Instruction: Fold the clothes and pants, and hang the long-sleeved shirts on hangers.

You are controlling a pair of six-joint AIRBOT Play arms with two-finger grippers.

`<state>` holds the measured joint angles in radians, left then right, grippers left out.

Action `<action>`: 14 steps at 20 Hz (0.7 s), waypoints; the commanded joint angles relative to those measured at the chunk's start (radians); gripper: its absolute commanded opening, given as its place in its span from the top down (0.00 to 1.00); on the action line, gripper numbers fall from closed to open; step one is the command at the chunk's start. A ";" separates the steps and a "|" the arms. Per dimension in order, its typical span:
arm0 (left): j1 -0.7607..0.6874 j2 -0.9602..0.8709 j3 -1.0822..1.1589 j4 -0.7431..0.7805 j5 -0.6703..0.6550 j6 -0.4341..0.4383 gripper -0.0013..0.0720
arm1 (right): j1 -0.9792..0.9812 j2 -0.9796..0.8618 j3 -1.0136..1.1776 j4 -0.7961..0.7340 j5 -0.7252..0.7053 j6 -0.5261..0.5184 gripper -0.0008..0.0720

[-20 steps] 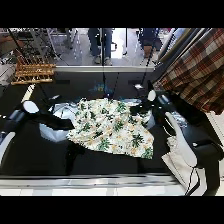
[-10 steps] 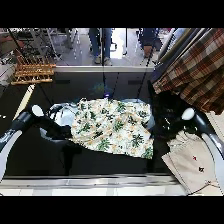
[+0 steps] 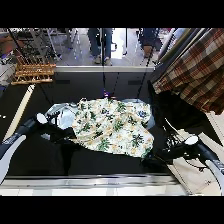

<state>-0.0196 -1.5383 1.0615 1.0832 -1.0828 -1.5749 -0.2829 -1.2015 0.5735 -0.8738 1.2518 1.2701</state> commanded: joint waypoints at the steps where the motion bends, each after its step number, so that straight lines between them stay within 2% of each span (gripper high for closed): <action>1: 0.001 -0.041 -0.006 -0.042 0.090 -0.043 0.12 | -0.004 -0.003 -0.046 0.060 -0.097 0.001 0.24; 5: 0.001 -0.063 -0.006 -0.045 0.153 -0.069 0.13 | -0.003 -0.037 -0.046 0.090 -0.181 0.031 0.24; 6: 0.001 -0.067 -0.006 -0.045 0.164 -0.090 0.23 | -0.003 -0.047 -0.046 0.089 -0.194 0.042 0.24; 7: 0.001 -0.072 -0.006 -0.045 0.167 -0.091 0.41 | -0.003 -0.055 -0.046 0.091 -0.209 0.051 0.25; 8: 0.001 -0.077 -0.006 -0.045 0.167 -0.090 0.59 | -0.003 -0.059 -0.046 0.102 -0.227 0.054 0.30; 9: -0.001 -0.080 -0.006 -0.045 0.167 -0.090 0.74 | -0.003 -0.061 -0.046 0.119 -0.242 0.053 0.38; 10: -0.003 -0.081 -0.006 -0.045 0.167 -0.089 0.91 | 0.002 -0.060 -0.046 0.140 -0.253 0.050 0.53; 11: -0.003 -0.081 -0.006 -0.045 0.167 -0.086 0.96 | 0.016 -0.060 -0.046 0.154 -0.259 0.043 0.68; 12: -0.003 -0.081 -0.006 -0.047 0.164 -0.086 0.96 | 0.034 -0.060 -0.046 0.163 -0.261 0.032 0.74; 14: -0.003 -0.080 -0.006 -0.064 0.143 -0.085 0.96 | 0.073 -0.059 -0.046 0.163 -0.258 -0.004 0.97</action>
<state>-0.0223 -1.6161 1.0557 1.0313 -0.9222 -1.6566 -0.2489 -1.2598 0.5278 -0.7422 1.0008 1.3022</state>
